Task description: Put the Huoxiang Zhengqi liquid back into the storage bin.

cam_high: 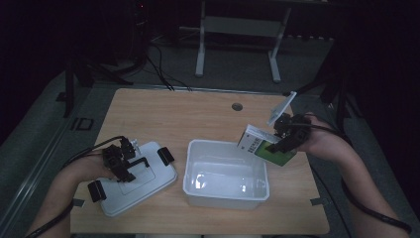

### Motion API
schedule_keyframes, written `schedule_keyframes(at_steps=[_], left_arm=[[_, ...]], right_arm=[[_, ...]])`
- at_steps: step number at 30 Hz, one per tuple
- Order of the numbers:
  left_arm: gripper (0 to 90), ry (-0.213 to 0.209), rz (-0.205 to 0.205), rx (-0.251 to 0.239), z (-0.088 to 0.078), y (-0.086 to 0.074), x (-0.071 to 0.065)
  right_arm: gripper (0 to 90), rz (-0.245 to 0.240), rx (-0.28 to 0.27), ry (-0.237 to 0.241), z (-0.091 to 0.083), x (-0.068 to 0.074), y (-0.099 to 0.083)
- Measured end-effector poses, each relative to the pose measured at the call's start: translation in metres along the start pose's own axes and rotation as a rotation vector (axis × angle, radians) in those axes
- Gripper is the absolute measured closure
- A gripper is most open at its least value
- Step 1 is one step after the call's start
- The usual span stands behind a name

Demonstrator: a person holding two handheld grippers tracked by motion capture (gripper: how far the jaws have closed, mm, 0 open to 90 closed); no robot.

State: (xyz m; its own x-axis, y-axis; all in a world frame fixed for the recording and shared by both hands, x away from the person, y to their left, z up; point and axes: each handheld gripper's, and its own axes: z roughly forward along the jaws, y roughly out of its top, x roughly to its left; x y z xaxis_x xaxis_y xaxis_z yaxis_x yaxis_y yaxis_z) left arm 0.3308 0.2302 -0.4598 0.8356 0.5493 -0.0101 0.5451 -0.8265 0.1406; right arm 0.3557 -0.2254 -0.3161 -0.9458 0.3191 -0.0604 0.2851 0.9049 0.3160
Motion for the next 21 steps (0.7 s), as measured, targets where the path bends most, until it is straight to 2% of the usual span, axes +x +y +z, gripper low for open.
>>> schedule_keyframes(at_steps=[16, 21], left_arm=[[38.3, -0.008, -0.003, 0.004, 0.002, -0.001, 0.001], [38.3, -0.012, -0.004, 0.004, 0.003, -0.002, 0.001]], right_arm=[[64.2, -0.133, -0.032, 0.067, 0.009, 0.034, 0.025], [64.2, -0.168, -0.019, 0.088, 0.018, 0.044, 0.032]])
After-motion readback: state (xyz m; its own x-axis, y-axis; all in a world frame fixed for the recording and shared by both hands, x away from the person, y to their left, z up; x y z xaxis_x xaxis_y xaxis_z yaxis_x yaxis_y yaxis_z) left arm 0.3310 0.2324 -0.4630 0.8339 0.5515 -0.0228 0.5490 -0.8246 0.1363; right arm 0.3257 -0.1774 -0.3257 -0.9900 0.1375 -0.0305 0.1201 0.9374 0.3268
